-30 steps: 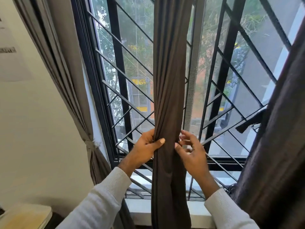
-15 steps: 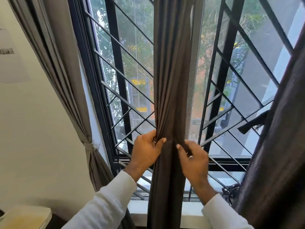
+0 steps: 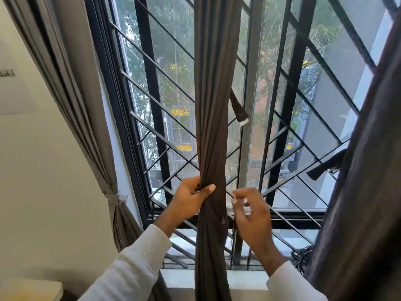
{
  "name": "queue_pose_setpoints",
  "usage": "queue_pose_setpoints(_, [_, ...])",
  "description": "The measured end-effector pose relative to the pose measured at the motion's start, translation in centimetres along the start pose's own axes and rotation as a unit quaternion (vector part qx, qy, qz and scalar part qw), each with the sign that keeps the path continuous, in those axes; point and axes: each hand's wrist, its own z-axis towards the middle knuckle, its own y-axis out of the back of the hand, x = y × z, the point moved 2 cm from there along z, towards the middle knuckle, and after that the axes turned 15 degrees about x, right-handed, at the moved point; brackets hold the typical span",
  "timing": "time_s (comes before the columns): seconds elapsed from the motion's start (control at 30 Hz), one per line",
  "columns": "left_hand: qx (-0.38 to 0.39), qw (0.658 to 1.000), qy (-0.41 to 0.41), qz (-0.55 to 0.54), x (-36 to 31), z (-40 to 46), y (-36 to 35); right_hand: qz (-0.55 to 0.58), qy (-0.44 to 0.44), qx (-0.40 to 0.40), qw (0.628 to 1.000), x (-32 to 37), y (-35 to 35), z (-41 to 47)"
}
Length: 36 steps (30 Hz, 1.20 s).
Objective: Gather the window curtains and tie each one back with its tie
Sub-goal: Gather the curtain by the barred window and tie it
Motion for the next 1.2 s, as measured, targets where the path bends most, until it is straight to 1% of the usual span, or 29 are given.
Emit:
queue_pose_setpoints(0.03, [0.01, 1.0, 0.009, -0.028, 0.1, 0.0, 0.1, 0.058, -0.057, -0.015, 0.997, -0.2, 0.4, 0.5])
queue_pose_setpoints(0.07, [0.022, 0.998, 0.019, -0.051, 0.1, 0.0, 0.2, 0.105, -0.093, 0.003, 0.99, -0.3, 0.5, 0.9])
queue_pose_setpoints(0.13, [0.05, 0.995, 0.025, -0.077, 0.0, 0.1, 0.4, 0.143, -0.092, 0.054, 0.984, -0.2, 0.5, 1.5])
queue_pose_setpoints(0.2, [0.067, 0.993, 0.025, -0.094, -0.3, 0.1, 0.5, 0.173, -0.082, 0.057, 0.98, -0.1, 0.3, 2.0])
queue_pose_setpoints(0.27, [0.09, 0.99, 0.03, -0.106, -0.4, 0.0, 0.6, 0.224, -0.101, 0.068, 0.967, -0.6, 0.1, 2.7])
queue_pose_setpoints(0.3, [0.103, 0.988, 0.031, -0.109, -0.4, -0.1, 0.6, 0.258, -0.12, 0.096, 0.954, -0.7, -0.1, 3.0])
queue_pose_setpoints(0.37, [0.134, 0.984, 0.034, -0.115, -0.6, -0.3, 0.8, 0.344, -0.148, 0.153, 0.915, -0.9, -0.4, 3.7])
queue_pose_setpoints(0.4, [0.14, 0.983, 0.036, -0.116, -0.7, -0.3, 1.0, 0.378, -0.156, 0.161, 0.898, -0.6, -0.4, 3.8])
queue_pose_setpoints(0.43, [0.138, 0.984, 0.034, -0.105, -0.9, -0.4, 1.1, 0.388, -0.161, 0.146, 0.896, -0.2, -0.2, 3.7])
queue_pose_setpoints(0.47, [0.113, 0.99, 0.03, -0.078, -1.2, -0.4, 1.2, 0.368, -0.163, 0.108, 0.909, 0.1, 0.1, 3.6])
queue_pose_setpoints(0.5, [0.072, 0.997, 0.02, -0.03, -1.5, -0.6, 1.2, 0.319, -0.162, 0.06, 0.932, 0.4, 0.4, 3.1])
queue_pose_setpoints(0.57, [-0.035, 0.997, 0.007, 0.074, -1.9, -0.9, 1.1, 0.192, -0.132, -0.018, 0.972, 0.7, 0.7, 2.2])
queue_pose_setpoints(0.63, [-0.135, 0.975, -0.001, 0.178, -2.3, -1.2, 0.6, 0.059, -0.059, -0.043, 0.996, 1.5, 0.1, 1.2])
queue_pose_setpoints(0.67, [-0.161, 0.963, -0.006, 0.216, -2.4, -1.4, 0.2, 0.0, -0.017, -0.042, 0.999, 2.1, -0.6, 0.7])
queue_pose_setpoints(0.7, [-0.167, 0.959, -0.017, 0.227, -2.5, -1.5, -0.3, -0.046, 0.019, -0.035, 0.998, 2.7, -1.1, 0.2])
queue_pose_setpoints(0.73, [-0.156, 0.963, -0.033, 0.217, -2.5, -1.5, -0.8, -0.078, 0.048, -0.026, 0.995, 3.2, -1.6, -0.2])
queue_pose_setpoints(0.8, [-0.101, 0.975, -0.076, 0.184, -2.6, -1.5, -1.6, -0.108, 0.073, 0.007, 0.991, 3.4, -2.2, -0.6])
queue_pose_setpoints(0.87, [-0.041, 0.978, -0.105, 0.173, -3.0, -1.7, -1.8, -0.122, 0.071, 0.036, 0.989, 3.2, -2.4, -0.7])
queue_pose_setpoints(0.93, [0.013, 0.985, -0.099, 0.142, -3.3, -1.4, -1.4, -0.121, 0.087, 0.059, 0.987, 2.9, -2.3, -0.7])
queue_pose_setpoints(0.97, [0.021, 0.985, -0.096, 0.141, -3.6, -1.1, -1.0, -0.107, 0.101, 0.072, 0.986, 2.8, -2.1, -0.6])
queue_pose_setpoints(1.0, [0.011, 0.983, -0.099, 0.153, -3.8, -1.0, -0.6, -0.077, 0.109, 0.084, 0.988, 2.8, -1.8, -0.5])
queue_pose_setpoints(1.07, [-0.037, 0.971, -0.128, 0.2, -4.7, -0.7, -0.1, 0.017, 0.087, 0.09, 0.992, 3.1, -0.9, 0.4])
queue_pose_setpoints(1.13, [-0.069, 0.955, -0.145, 0.249, -5.3, -0.5, -0.1, 0.109, 0.053, 0.07, 0.99, 3.7, 0.2, 1.8])
queue_pose_setpoints(1.2, [-0.077, 0.953, -0.136, 0.259, -5.6, -0.2, -0.3, 0.18, 0.047, 0.049, 0.981, 4.8, 1.2, 3.3])
